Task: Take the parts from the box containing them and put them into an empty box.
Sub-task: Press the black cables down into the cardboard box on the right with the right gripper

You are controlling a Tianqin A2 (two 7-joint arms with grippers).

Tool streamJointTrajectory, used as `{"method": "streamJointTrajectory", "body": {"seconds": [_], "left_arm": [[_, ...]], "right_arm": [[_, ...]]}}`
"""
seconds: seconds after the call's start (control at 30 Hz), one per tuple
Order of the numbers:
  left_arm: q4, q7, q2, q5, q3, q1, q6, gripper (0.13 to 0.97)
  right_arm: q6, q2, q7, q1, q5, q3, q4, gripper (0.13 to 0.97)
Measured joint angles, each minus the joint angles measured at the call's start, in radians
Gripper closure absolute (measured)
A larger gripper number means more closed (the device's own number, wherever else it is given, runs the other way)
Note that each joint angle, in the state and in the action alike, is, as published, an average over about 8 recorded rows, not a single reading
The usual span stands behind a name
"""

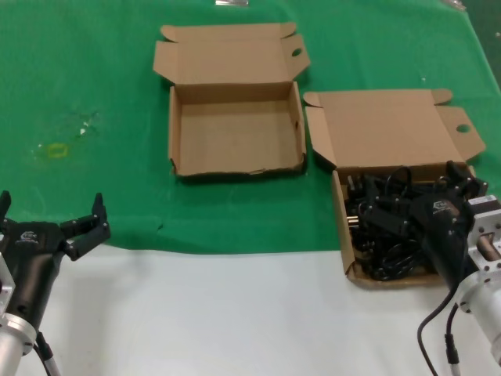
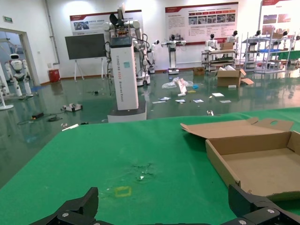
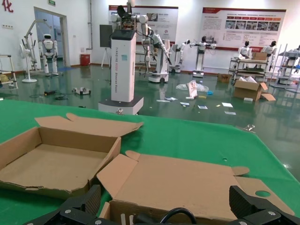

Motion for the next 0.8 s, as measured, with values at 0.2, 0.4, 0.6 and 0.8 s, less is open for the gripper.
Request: {"method": "streamJointTrajectory", "body": {"seconds": [0.2,0.4,0.6,0.8], "left_arm": [[0.0,0.0,0.0,0.0,0.0,0.0,0.0,0.132],[0.0,0.0,0.0,0.0,0.0,0.0,0.0,0.132],[0.0,0.0,0.0,0.0,0.0,0.0,0.0,0.132],[0.0,0.0,0.0,0.0,0.0,0.0,0.0,0.138]], "right_arm": [[0.0,0.0,0.0,0.0,0.0,0.0,0.0,0.129],[0.0,0.0,0.0,0.0,0.0,0.0,0.0,0.129],[0.0,0.0,0.0,0.0,0.0,0.0,0.0,0.129],[0.0,0.0,0.0,0.0,0.0,0.0,0.0,0.129]]}}
